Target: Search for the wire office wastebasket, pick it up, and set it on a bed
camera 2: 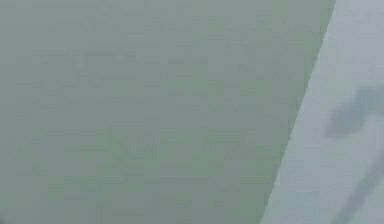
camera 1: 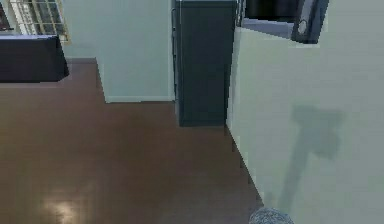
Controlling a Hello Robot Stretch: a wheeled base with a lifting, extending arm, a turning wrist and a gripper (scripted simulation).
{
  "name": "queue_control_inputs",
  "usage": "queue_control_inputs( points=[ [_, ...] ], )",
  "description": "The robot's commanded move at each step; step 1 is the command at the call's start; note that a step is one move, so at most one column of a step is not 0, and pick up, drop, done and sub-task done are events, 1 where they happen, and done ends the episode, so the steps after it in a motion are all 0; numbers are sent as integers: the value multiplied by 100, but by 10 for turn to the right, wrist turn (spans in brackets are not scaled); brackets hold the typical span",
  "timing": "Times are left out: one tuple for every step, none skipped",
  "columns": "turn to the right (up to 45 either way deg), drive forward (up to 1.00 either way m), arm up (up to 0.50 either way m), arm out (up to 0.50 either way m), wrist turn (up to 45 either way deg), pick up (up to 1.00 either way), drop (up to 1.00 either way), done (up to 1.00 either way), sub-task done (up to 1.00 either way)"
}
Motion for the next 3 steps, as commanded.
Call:
queue_control_inputs(
  points=[
    [0,15,0,0,0,0,0,0,0],
    [-450,0,0,0,0,0,0,0,0],
    [0,0,14,0,0,0,0,0,0]
  ],
)
